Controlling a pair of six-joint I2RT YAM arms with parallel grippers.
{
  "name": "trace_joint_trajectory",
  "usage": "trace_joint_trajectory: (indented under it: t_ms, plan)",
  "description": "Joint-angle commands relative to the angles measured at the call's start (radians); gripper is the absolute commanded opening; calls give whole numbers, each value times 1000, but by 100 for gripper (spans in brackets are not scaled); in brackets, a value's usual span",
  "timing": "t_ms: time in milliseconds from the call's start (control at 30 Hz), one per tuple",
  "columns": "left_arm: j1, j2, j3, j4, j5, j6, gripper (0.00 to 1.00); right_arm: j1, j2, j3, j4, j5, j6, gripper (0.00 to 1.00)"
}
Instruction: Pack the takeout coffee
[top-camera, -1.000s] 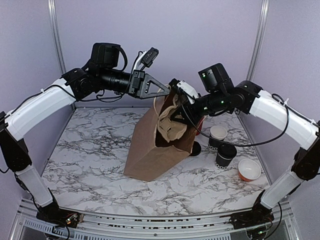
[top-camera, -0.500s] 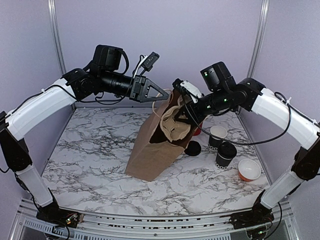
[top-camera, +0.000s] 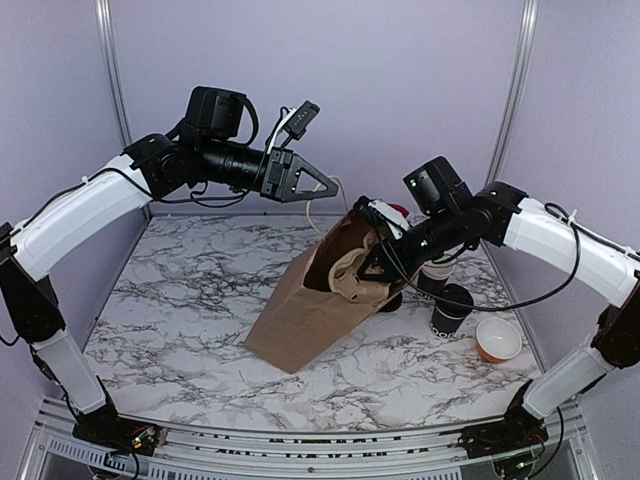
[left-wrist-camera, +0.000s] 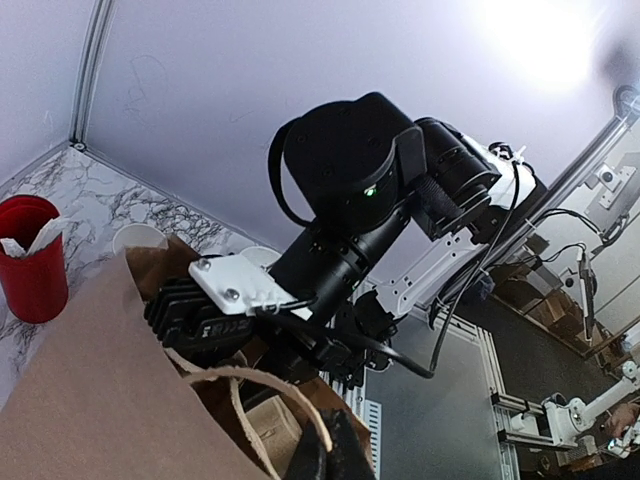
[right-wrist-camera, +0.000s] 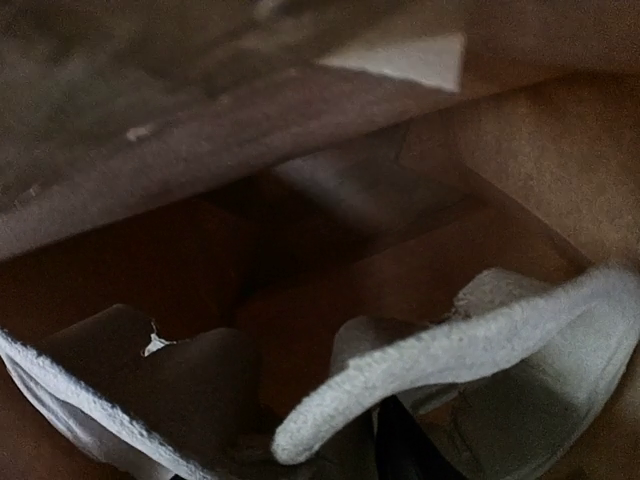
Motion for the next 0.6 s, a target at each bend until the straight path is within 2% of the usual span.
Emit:
trace_joint_trajectory:
  t_ms: [0, 267, 567]
  plan:
    - [-5, 23, 19, 48, -10, -40, 0, 14, -46, -63, 65, -56, 44, 40]
    - [-7, 21, -63, 182, 4, -129, 0, 32, -33, -38, 54, 47, 59, 39]
    - [-5, -38, -132, 187, -15, -100, 0, 23, 39, 180, -50, 84, 93, 39]
